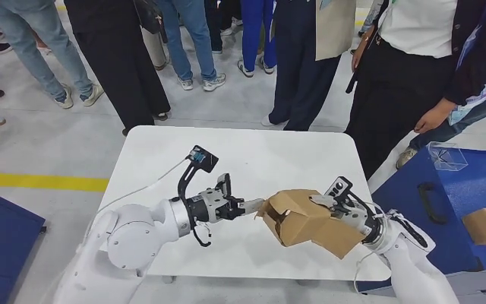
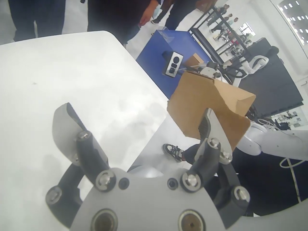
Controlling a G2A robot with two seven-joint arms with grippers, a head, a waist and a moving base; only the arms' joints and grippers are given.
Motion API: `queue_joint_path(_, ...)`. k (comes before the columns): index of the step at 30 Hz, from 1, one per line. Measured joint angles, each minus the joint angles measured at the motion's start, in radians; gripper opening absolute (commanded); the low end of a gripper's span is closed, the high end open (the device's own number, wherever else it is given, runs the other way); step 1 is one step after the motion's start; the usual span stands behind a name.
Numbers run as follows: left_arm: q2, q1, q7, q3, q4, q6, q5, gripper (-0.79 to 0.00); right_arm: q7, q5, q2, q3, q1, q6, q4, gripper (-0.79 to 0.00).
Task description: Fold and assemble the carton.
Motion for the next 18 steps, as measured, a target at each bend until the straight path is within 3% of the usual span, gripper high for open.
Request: queue_joint_path(18, -0.012, -0.033, -0.006, 0.092, 0.014, 0.020, 0.008, 0.000, -0.010, -0.011, 0.002, -0.011, 0.004, -0.028, -0.004, -0.785)
